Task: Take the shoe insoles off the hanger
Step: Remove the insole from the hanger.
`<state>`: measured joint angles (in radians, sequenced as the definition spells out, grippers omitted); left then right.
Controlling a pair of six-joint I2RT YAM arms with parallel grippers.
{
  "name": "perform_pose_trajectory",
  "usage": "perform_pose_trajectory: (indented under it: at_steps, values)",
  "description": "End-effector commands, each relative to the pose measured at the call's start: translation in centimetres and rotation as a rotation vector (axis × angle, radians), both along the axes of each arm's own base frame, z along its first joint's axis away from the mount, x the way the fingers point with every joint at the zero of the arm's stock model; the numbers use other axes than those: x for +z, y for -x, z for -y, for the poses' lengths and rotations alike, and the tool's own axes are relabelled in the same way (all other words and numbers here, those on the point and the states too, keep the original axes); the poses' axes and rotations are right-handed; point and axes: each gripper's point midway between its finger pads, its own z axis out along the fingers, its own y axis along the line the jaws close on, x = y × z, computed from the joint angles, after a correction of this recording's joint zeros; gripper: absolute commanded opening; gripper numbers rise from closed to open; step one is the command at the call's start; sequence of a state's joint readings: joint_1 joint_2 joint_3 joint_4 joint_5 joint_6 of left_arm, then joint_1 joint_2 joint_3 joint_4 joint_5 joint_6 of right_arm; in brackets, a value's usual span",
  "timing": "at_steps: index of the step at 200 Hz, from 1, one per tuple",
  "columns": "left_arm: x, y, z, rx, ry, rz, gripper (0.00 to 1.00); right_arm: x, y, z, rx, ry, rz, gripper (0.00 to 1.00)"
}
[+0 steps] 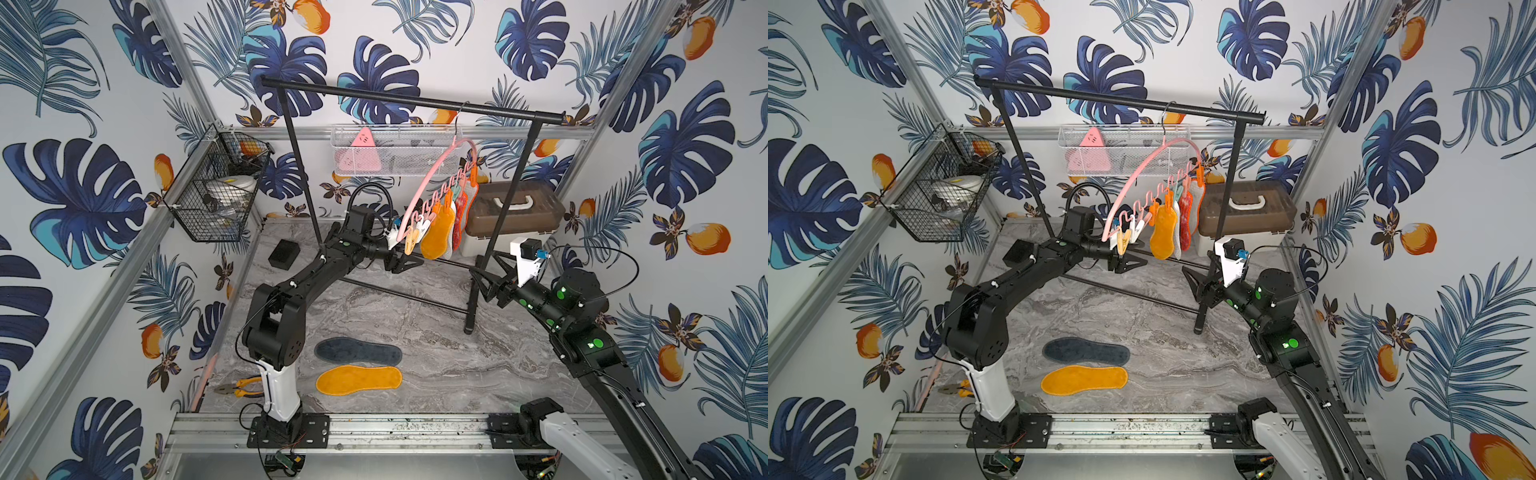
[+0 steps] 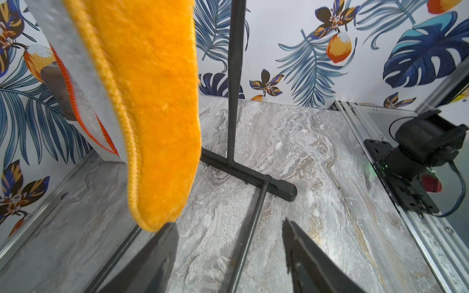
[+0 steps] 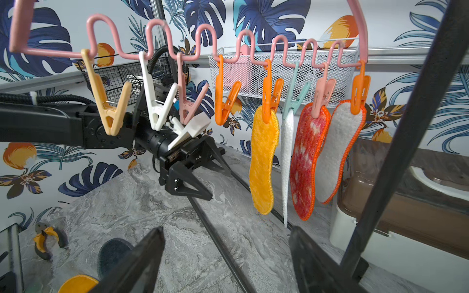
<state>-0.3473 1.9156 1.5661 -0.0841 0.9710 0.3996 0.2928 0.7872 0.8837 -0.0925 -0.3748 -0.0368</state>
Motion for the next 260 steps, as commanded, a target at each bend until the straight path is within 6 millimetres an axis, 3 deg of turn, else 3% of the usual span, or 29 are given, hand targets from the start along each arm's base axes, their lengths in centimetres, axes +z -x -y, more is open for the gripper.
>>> perform_pose_trajectory:
  at_steps: [1,47,118,260]
  values:
    - [0.7,-0.5,0.8,-0.047,0.056,-0.033,0.71,0.7,0.2,0.2,-0.008,-0.009,0.009,0.81]
    - [-0.6,-1.3,1.1,-0.074,0.032,-0.003,0.72,1.5,0.5,0.2,-0.005,-0.013,0.021,0.81]
    - [-0.8,-3.6,1.8,-0.058,0.043,0.005,0.73,2.4,0.8,0.2,0.002,-0.004,0.038,0.81]
    - [-1.1,-5.4,2.8,-0.09,0.094,0.004,0.73,1.9,0.5,-0.7,0.056,0.012,0.008,0.81]
